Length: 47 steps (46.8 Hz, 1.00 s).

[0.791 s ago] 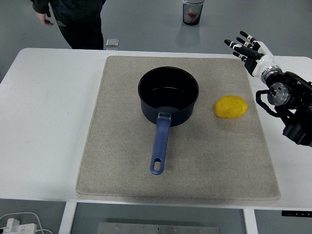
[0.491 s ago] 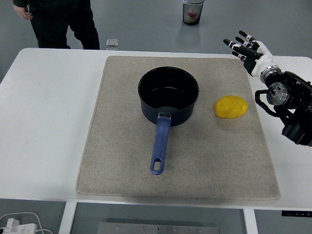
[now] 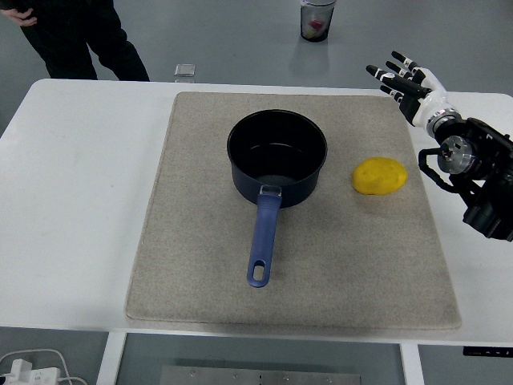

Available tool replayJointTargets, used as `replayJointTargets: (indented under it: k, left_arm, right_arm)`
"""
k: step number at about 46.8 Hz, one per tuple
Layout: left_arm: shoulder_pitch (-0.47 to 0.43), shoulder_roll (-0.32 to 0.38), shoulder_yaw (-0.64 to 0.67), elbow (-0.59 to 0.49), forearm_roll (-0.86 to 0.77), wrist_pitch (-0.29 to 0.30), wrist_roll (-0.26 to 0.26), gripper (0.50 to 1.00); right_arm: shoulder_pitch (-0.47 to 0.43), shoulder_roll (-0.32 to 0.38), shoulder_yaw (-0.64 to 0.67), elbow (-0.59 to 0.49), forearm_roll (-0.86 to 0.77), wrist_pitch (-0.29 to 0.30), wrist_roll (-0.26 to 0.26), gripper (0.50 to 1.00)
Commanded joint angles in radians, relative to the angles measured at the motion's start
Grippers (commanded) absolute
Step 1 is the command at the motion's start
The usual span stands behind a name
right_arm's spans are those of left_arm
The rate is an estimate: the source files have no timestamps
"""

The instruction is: Put the potato in the blue pot

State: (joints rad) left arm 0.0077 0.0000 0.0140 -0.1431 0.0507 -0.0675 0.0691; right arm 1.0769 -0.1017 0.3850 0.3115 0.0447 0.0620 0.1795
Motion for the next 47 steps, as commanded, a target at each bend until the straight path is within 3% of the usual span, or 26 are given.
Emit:
replayJointTargets:
  k: [1, 17, 27, 35, 47]
  left_arm:
    - [0.0, 0.0, 0.001, 0.0, 0.0, 0.0, 0.0, 0.996]
    - [0.0, 0.0, 0.0, 0.002, -0.002, 0.0, 0.0, 0.996]
    - [0.0, 0.0, 0.0, 0.002, -0.002, 0.0, 0.0, 0.996]
    - [0.0, 0.0, 0.0, 0.003, -0.002, 0.0, 0.0, 0.996]
    - [0.0, 0.0, 0.001, 0.005, -0.002, 0.0, 0.0, 0.996]
  right_arm:
    - [0.0, -0.003, -0.001, 0.0, -0.008, 0.004, 0.0, 0.95]
    - [0.0, -0.016, -0.014, 0.015, -0.017, 0.056, -0.002, 0.95]
    - [0.0, -0.047, -0.057, 0.031, -0.123, 0.107, -0.002, 0.95]
    - [0.0, -0.113, -0.13, 0.075, -0.201, 0.15, -0.002, 0.95]
    - [0.006, -0.274, -0.205, 0.19, -0.292, 0.243, 0.0, 0.95]
